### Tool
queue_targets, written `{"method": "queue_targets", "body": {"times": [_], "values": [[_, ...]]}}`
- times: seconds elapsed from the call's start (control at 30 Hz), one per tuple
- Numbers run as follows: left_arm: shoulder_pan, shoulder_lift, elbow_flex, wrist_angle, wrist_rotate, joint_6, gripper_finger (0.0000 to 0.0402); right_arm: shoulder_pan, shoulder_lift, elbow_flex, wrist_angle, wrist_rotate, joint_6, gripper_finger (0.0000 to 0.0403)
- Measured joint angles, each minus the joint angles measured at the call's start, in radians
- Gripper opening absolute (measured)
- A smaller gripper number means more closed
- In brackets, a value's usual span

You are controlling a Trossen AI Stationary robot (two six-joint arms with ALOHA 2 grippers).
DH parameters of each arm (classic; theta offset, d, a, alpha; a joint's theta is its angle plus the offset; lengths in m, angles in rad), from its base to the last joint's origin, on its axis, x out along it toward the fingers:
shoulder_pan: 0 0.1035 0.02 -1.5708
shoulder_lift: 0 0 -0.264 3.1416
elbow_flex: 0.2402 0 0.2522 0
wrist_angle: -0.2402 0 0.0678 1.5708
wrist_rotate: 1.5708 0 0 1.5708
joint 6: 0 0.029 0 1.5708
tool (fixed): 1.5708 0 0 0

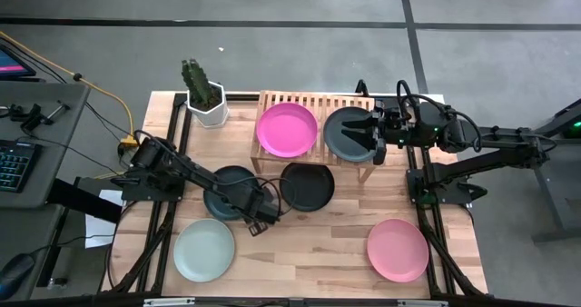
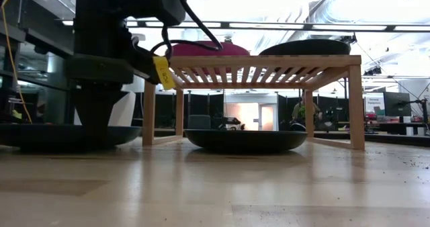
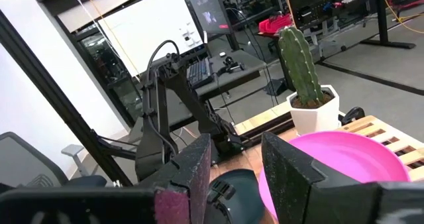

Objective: Place and stack plates onto a shelf
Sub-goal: Stack the dark blue plate on top of the pink plate on the shelf

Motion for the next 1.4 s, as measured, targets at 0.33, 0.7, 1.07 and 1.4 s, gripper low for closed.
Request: {"method": "queue_targets", "body": {"times": [0.33, 0.7, 1.07, 1.4], "values": [[-0.004, -0.208, -0.001, -0.073, 0.042, 0.170, 0.0006, 0.000, 0.000, 0.000, -0.010, 0.001, 0.000, 0.0119], [-0.004, -0.679, 0.000, -0.164, 0.137, 0.075, 0.0002, 0.000, 0.000, 0.000, -0.017, 0.002, -0.003, 0.0119], [0.138, -0.749, 0.186, 0.107, -0.017, 0.272, 0.0001, 0.000, 0.000, 0.000, -0.014, 0.030, 0.028, 0.0119], [0.278, -0.440, 0.665, -0.191, -0.033, 0.751, 0.0001, 0.000, 0.000, 0.000, -0.014, 0.030, 0.043, 0.0119]]}}
